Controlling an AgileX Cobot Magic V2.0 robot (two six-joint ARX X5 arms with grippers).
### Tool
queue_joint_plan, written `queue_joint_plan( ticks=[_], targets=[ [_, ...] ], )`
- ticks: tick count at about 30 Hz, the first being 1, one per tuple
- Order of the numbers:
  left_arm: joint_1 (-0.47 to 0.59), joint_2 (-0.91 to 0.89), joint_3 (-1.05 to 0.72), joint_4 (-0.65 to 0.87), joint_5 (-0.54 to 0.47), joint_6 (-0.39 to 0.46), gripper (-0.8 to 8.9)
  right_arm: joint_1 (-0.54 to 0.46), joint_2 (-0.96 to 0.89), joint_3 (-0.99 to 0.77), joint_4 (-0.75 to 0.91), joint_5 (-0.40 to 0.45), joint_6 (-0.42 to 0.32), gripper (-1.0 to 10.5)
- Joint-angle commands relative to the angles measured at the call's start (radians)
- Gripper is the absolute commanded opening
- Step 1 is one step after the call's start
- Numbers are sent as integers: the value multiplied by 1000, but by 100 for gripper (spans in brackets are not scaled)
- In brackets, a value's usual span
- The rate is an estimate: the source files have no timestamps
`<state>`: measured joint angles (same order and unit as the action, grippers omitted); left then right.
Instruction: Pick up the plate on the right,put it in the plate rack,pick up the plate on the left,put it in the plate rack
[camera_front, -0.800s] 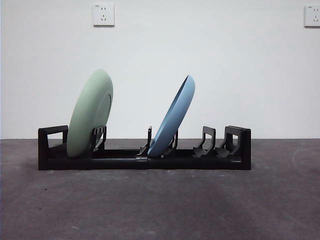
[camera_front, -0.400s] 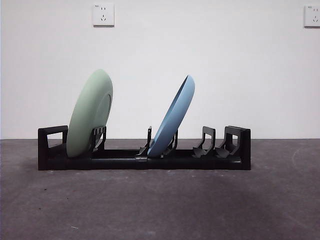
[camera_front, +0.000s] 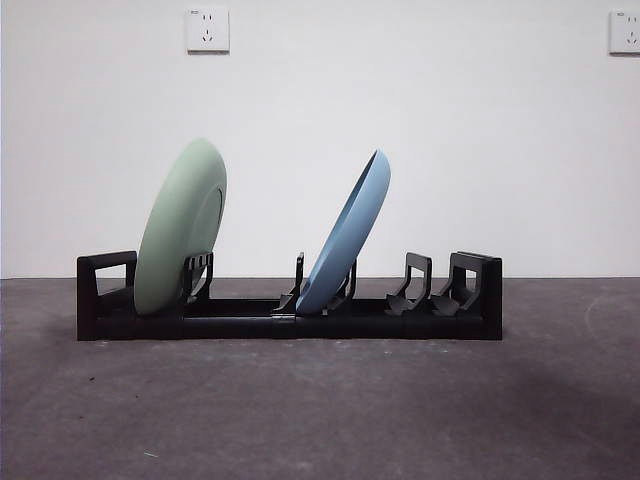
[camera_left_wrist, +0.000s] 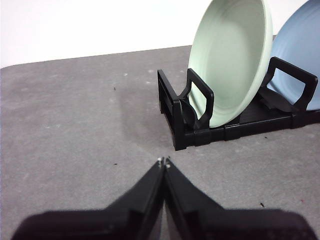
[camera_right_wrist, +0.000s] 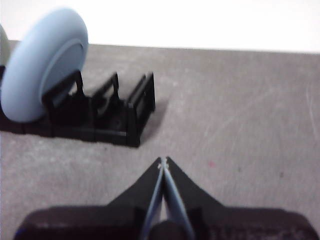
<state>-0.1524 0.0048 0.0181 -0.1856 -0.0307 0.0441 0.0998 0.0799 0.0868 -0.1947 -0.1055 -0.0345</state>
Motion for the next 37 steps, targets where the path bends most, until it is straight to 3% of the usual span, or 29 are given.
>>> queue_joint_plan(
  ticks=[1,5,37],
  targets=[
    [3,-3,-14,2,5,8,-3,0,-58,-54,11,3,54,6],
    [3,-3,-14,2,5,8,-3,0,-79,-80,16,2,82,6],
    [3,-3,-14,3,5,8,-3,0,-68,-80,16,9,79,6]
  ],
)
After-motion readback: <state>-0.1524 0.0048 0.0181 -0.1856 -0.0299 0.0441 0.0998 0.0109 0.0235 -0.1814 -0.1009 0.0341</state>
